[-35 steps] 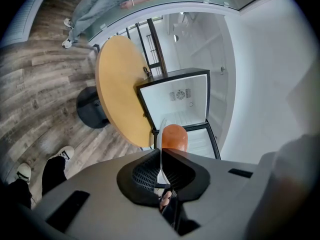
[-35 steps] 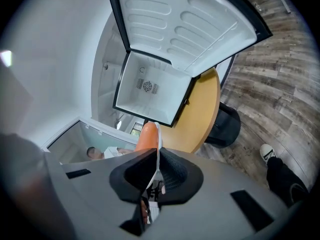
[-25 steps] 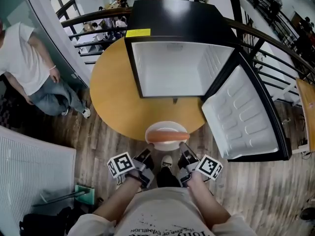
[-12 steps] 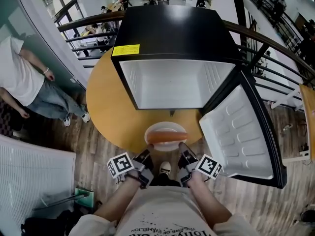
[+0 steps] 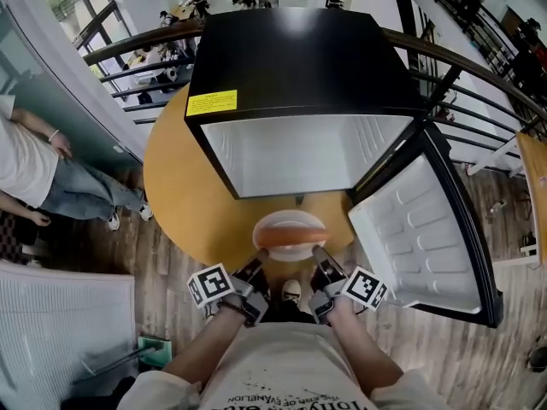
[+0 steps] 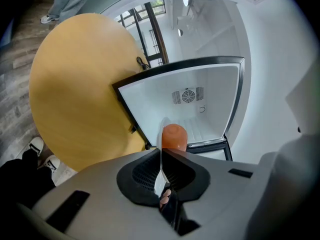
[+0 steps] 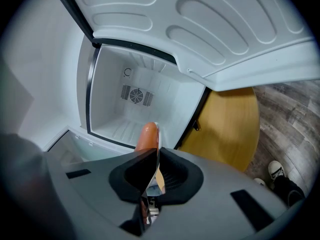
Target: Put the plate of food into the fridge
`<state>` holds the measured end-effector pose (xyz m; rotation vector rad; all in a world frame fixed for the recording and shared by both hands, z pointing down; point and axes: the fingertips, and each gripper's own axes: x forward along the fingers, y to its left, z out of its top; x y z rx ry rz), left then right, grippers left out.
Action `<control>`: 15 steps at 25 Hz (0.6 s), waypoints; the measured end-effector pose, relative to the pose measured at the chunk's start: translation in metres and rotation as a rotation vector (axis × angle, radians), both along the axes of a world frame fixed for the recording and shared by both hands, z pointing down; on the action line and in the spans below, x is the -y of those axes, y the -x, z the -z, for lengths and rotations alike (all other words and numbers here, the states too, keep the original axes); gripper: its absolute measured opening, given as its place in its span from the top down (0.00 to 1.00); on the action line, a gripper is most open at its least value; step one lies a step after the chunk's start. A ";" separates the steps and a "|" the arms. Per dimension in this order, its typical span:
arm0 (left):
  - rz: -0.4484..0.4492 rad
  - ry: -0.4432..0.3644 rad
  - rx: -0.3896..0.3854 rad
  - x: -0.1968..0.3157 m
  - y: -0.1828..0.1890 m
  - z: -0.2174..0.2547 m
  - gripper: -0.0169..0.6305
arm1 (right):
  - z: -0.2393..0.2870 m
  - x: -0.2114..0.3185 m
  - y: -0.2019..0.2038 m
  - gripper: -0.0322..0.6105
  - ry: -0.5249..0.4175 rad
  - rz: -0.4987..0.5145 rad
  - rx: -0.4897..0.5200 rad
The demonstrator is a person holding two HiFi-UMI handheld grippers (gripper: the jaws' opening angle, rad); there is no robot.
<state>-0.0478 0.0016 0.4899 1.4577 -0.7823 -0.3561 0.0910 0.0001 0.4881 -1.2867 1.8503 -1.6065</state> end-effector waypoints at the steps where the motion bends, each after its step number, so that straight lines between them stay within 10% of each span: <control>1: -0.003 0.002 -0.001 0.003 0.001 0.000 0.93 | -0.001 0.002 0.001 0.89 0.002 -0.005 -0.001; 15: -0.019 0.021 -0.018 0.057 0.004 -0.018 0.93 | -0.015 0.051 0.004 0.89 0.024 -0.046 -0.003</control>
